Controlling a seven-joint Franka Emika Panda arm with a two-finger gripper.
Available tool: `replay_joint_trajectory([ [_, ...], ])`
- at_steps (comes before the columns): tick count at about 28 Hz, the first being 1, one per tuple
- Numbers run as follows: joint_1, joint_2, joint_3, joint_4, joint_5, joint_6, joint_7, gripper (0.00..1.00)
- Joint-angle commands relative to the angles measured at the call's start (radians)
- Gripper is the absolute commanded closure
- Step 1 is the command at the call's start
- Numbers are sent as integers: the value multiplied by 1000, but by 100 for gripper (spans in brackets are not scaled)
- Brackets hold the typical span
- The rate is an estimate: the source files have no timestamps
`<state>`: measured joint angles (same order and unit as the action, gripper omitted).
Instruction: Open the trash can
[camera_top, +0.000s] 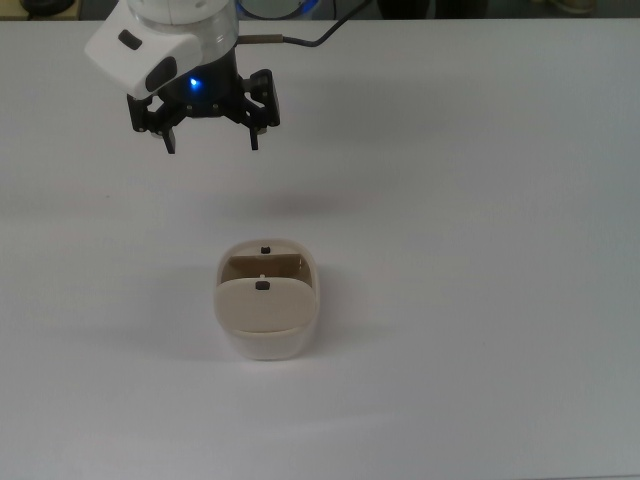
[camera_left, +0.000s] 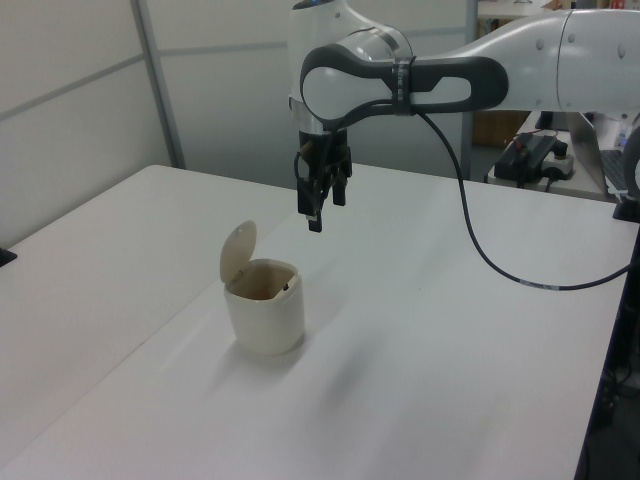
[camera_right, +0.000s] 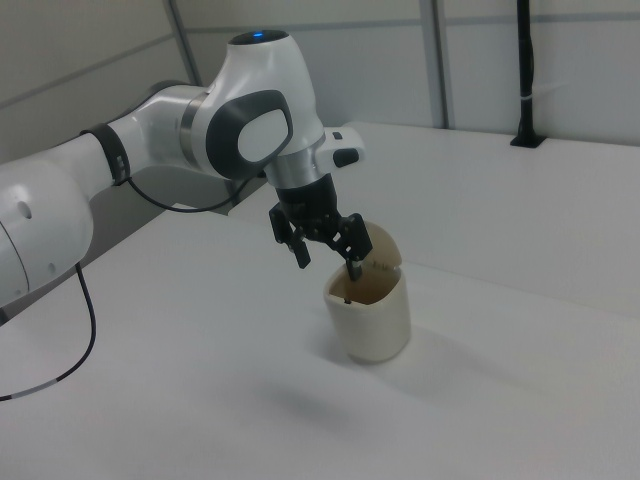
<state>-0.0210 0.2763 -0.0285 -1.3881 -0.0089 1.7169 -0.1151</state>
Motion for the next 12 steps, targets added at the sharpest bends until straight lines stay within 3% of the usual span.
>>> replay_joint_trajectory([
  [1,9,-13,-4,-12,-11,-22,-12,0],
  [12,7,-13,-4,-14,-11,-22,-17,0],
])
